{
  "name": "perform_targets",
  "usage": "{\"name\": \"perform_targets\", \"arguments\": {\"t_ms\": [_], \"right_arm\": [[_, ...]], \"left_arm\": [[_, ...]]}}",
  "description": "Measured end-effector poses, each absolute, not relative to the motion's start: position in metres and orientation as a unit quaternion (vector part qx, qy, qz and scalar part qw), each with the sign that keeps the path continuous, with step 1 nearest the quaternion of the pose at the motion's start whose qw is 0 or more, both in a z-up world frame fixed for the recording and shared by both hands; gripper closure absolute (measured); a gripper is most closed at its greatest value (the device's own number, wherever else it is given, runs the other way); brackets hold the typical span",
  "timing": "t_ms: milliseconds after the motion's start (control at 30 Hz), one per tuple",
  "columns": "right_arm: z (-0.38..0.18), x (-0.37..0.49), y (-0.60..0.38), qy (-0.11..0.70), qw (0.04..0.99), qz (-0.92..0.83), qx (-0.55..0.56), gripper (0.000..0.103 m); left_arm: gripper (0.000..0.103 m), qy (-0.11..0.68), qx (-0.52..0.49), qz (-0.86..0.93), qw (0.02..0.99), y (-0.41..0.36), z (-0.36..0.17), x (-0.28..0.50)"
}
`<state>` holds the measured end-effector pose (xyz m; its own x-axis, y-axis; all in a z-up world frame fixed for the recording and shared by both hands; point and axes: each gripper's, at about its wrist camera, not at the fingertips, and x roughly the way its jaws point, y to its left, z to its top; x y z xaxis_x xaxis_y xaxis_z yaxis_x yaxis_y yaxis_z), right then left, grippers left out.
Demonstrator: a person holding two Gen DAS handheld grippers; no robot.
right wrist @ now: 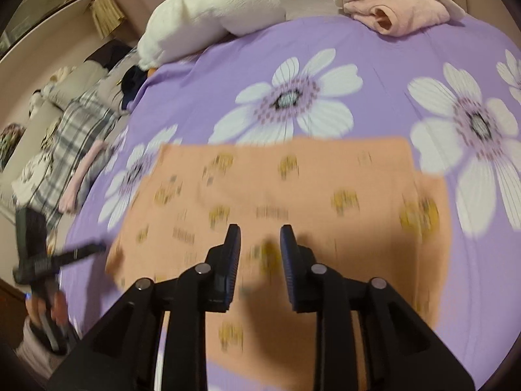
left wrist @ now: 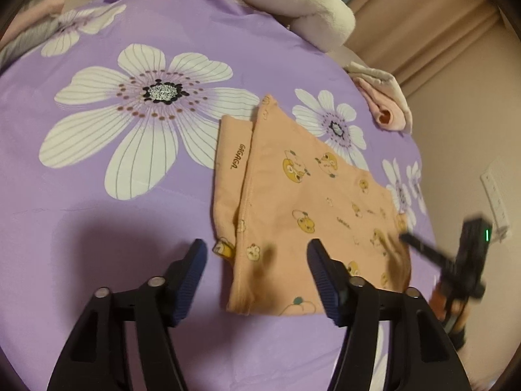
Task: Fold small clothes
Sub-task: 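Close the left tool on the side edge of the folded shirt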
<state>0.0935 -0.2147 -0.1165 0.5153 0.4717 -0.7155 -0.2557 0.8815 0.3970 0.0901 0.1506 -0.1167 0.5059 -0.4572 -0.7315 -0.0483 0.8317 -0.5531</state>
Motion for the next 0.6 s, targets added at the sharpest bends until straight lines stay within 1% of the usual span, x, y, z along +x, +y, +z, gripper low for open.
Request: {"name": "perform_targets", "arguments": {"t_ms": [100,300,433,600], "right_arm": [[-0.123,0.067,-0.221,0.445,0.861,0.212,0.125,0.072],[-0.125,0.042,-0.219,0.44,0.862,0.216,0.131,0.072],[-0.123,0.033,-0.215,0.437,0.863,0.22,0.126,0.072],[-0.123,0.034,-0.208,0.436,0.863,0.225,0.117,0.072]], "left_arm": [[0.039,0.486,-0.285,-0.13,0.816,0.154,-0.122,0.096],[0.039,0.5,-0.322,-0.145,0.791,0.154,-0.139,0.117],[0.039,0.503,-0.341,-0.16,0.778,0.152,-0.147,0.132],[0.039,0.5,-0.393,-0.2,0.745,0.154,-0.158,0.153]]}}
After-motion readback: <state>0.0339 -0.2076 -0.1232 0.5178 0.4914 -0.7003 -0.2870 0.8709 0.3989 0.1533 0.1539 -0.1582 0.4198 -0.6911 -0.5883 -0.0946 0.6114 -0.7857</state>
